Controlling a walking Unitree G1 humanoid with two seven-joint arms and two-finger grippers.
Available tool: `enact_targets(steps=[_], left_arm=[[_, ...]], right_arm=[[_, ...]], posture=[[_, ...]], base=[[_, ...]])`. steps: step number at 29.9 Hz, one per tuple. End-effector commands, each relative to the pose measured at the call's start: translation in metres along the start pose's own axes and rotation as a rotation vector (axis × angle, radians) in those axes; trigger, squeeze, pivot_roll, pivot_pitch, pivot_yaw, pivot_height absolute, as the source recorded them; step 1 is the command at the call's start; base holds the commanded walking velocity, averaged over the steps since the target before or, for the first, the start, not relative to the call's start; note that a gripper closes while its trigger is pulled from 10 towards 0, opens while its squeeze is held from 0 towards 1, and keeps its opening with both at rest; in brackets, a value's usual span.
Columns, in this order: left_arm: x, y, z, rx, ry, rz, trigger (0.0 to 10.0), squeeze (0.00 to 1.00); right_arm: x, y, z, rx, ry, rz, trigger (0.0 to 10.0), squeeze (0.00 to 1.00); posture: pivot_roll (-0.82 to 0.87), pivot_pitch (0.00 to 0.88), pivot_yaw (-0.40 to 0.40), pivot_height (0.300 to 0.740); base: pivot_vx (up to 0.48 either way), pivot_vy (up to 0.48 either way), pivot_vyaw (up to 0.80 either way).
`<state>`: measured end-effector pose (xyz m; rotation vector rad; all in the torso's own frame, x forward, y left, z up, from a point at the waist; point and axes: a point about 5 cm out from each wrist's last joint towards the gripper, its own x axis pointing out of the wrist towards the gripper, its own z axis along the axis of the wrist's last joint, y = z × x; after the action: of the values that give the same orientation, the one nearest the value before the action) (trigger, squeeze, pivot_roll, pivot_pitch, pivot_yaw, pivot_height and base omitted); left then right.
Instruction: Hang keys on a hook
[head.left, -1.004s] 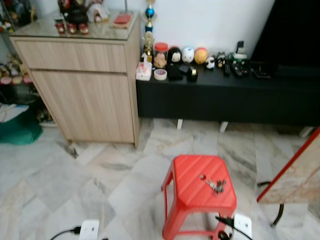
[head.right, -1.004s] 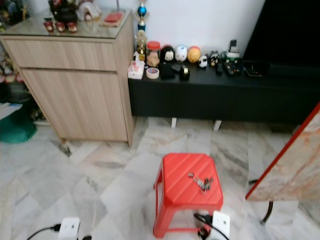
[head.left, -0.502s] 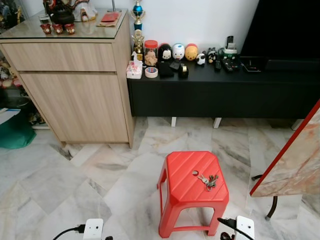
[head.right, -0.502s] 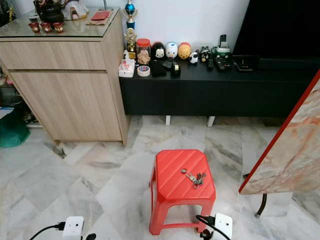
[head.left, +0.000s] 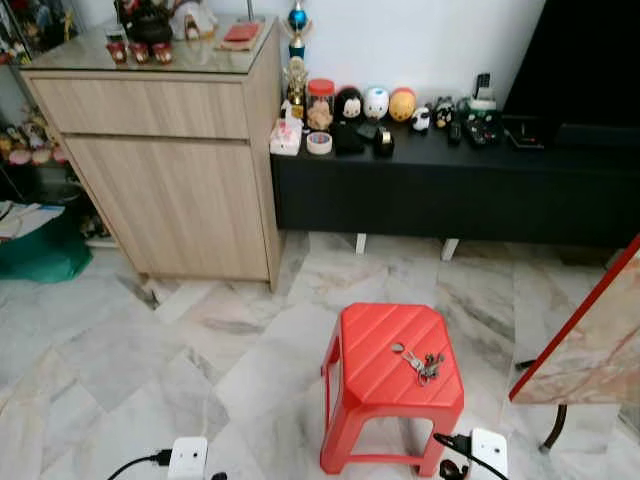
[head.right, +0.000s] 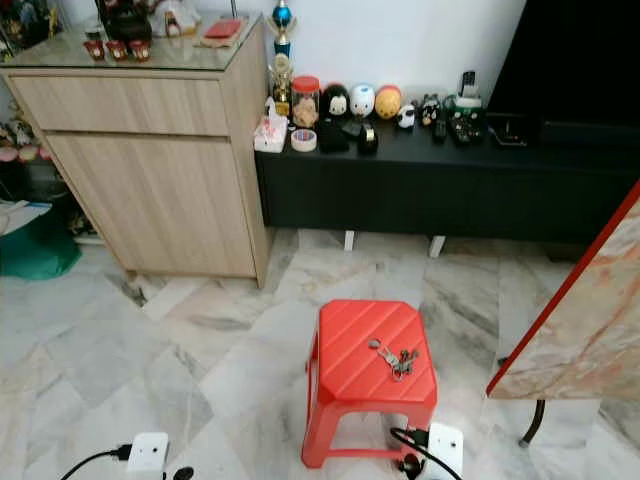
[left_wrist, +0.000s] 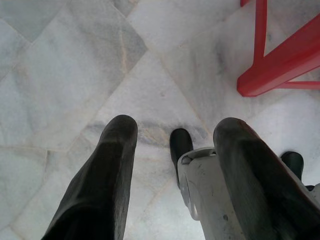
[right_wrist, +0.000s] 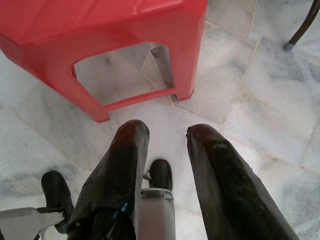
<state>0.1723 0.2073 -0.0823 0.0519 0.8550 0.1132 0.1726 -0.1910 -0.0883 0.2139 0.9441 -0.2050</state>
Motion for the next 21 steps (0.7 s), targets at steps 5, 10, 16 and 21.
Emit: enact_targets(steps=[5,10,16,21], left_arm=[[-0.0005,-0.0007,-0.0018,-0.012,0.004,0.001,10.0,0.0],[-0.0006,-0.0001,-0.0021,-0.013,0.004,0.002,10.0,0.0],[-0.0007,-0.0002,-0.0024,-0.015,0.006,0.002,10.0,0.0],[-0.0005,-0.0004,-0.0022,-0.016,0.006,0.001,10.0,0.0]], right_arm=[[-0.0002,-0.0034,0.0007,-0.009,0.0,-0.004,10.0,0.0],[-0.0002,-0.0034,0.001,-0.017,-0.001,-0.001,10.0,0.0],[-0.0002,-0.0037,0.0012,-0.016,-0.002,-0.001,10.0,0.0],[-0.0001,-0.0037,0.0018,-0.021,-0.004,0.0,10.0,0.0]], posture=[[0.03,0.0,-0.048,0.74],[0.03,0.0,-0.049,0.74],[0.03,0.0,-0.049,0.74],[0.03,0.0,-0.051,0.74]], base=[[0.0,0.0,0.0],[0.0,0.0,0.0],[0.0,0.0,0.0],[0.048,0.0,0.0]])
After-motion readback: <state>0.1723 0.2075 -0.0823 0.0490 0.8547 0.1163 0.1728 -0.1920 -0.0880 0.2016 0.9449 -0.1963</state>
